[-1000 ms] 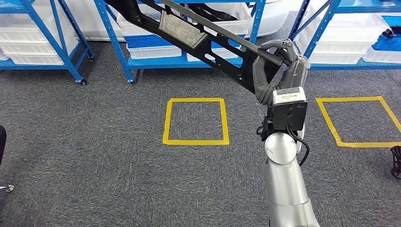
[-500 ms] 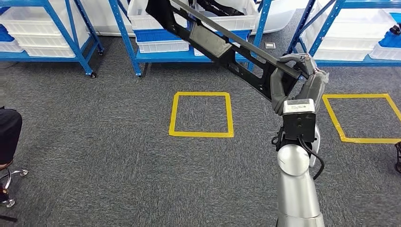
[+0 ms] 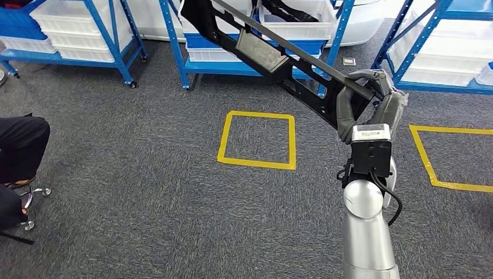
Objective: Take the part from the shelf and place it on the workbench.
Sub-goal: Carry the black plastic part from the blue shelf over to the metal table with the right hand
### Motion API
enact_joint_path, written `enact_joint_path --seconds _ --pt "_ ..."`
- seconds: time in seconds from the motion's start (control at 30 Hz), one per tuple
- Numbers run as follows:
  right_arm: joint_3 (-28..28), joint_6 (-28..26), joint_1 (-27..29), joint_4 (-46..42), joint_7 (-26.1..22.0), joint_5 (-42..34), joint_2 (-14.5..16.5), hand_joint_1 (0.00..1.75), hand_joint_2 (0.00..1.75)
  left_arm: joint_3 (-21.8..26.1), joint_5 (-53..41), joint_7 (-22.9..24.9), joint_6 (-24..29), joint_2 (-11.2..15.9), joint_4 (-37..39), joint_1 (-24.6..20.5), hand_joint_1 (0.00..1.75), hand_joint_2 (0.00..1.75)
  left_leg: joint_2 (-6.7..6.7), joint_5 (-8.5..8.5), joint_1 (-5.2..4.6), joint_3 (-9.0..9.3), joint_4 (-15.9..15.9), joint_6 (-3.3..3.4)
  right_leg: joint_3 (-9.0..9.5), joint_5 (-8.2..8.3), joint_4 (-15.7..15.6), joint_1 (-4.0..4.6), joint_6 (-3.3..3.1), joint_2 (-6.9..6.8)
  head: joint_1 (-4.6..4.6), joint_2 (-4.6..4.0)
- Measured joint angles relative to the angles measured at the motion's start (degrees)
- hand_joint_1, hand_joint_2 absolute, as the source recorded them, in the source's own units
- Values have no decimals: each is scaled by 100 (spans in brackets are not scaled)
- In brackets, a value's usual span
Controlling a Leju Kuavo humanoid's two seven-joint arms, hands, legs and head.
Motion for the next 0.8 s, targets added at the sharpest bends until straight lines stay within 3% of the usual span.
enact_joint_path --seconds 0.07,0.13,0.23,0.27,0.3,0.33,0.4,0.47,0.57,0.63,0.73,0.77,0.8 --pt "-11 -1 -1 -7 1 0 -3 175 175 -1 0 1 -1 -7 5 0 0 175 -81 33 -5 -26 -57 81 -11 -1 -1 8 64 -54 3 0" --pt "-21 -1 -2 -16 1 2 -10 175 175 -2 0 1 -1 -14 10 -1 0 175 -160 96 27 -25 -129 170 -129 -141 225 2 94 67 13 0" --pt "-56 -1 20 -19 1 -5 -42 175 175 -5 0 2 -2 -25 20 -2 0 175 -301 147 32 -67 -152 233 -658 -606 1332 -22 62 301 32 0" --pt "-65 -1 34 -19 1 -7 -53 175 175 -6 0 2 -2 -30 24 0 0 175 -360 155 28 -82 -147 236 -809 -690 1630 -26 75 320 33 0" --pt "-69 -1 45 -19 1 -7 -61 175 175 -7 0 2 -6 -34 28 3 0 175 -419 161 26 -91 -138 236 -860 -680 1721 -29 105 329 34 0" --pt "-70 -1 53 -19 1 -4 -67 175 175 -10 -1 2 -11 -36 31 4 0 175 -479 164 26 -96 -126 232 -801 -579 1584 -34 150 337 35 0" --pt "-74 -3 56 -23 1 -2 -75 175 175 -21 -4 2 -26 -37 33 3 0 175 -599 159 23 -103 -85 211 -429 -234 786 -58 223 427 38 0" --pt "-85 -8 56 -39 1 -2 -84 175 175 -36 -7 0 -33 -38 33 4 0 175 -698 152 5 -143 -36 156 -144 -21 180 -71 209 521 36 0" --pt "-107 -9 62 -65 1 2 -90 175 175 -43 -5 -1 -36 -32 34 22 0 175 -772 175 20 -217 -15 52 -126 39 88 -59 112 482 35 0" --pt "-115 -8 65 -73 1 6 -85 175 175 -43 -1 24 -59 -19 36 30 0 175 -654 48 29 -310 162 -7 -133 71 69 -81 42 412 17 0" --pt "-137 4 75 -83 1 6 -90 175 175 -43 5 127 -117 -2 42 29 0 175 -377 -480 44 -777 1169 -85 -148 83 61 -74 -18 286 -34 0" --pt "-145 15 82 -83 1 6 -92 175 175 -43 11 166 -123 2 45 29 0 175 -344 -598 50 -934 1497 -100 -154 82 62 -66 -19 237 -36 0" --pt "-151 32 89 -83 1 6 -93 175 175 -42 21 202 -118 5 47 31 0 175 -329 -612 52 -1005 1644 -104 -158 82 63 -61 -19 186 -37 0"
